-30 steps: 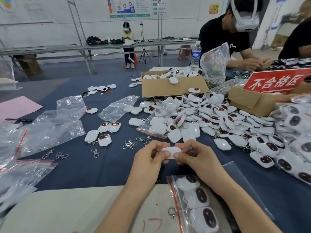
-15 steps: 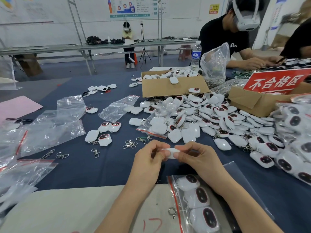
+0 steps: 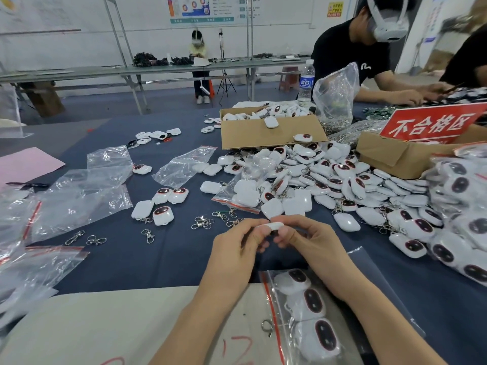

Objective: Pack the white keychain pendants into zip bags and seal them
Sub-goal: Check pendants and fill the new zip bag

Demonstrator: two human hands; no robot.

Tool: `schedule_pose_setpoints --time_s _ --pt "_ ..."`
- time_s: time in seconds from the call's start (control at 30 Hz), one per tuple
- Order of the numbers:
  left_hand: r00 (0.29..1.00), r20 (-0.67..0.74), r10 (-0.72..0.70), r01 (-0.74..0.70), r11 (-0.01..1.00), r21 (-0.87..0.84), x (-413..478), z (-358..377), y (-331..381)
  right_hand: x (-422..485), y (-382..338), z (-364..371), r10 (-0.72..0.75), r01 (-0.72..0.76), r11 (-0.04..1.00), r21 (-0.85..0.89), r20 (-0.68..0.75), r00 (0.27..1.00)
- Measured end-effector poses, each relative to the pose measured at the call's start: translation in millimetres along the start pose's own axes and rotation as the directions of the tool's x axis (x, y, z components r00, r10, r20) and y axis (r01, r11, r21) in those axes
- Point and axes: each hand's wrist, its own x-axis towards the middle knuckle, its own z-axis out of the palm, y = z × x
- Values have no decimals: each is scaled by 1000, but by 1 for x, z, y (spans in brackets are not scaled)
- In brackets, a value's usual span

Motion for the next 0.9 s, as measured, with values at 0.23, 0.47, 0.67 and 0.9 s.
schedule_pose_setpoints --time_s 0.23,0.47,0.67,0.9 --pt "996 17 -93 94 993 -76 -1 0 0 2 5 -2 25 -24 999 -22 41 999" --pt "994 13 -112 113 990 -85 -1 -1 -1 3 9 -2 71 -71 995 -63 -3 997" --pt "992 86 -97 102 993 -54 2 1 -2 5 11 0 60 -61 998 -13 -63 996" --pt "987 103 -124 129 991 -42 4 1 -6 6 14 -2 81 -82 996 -21 -46 996"
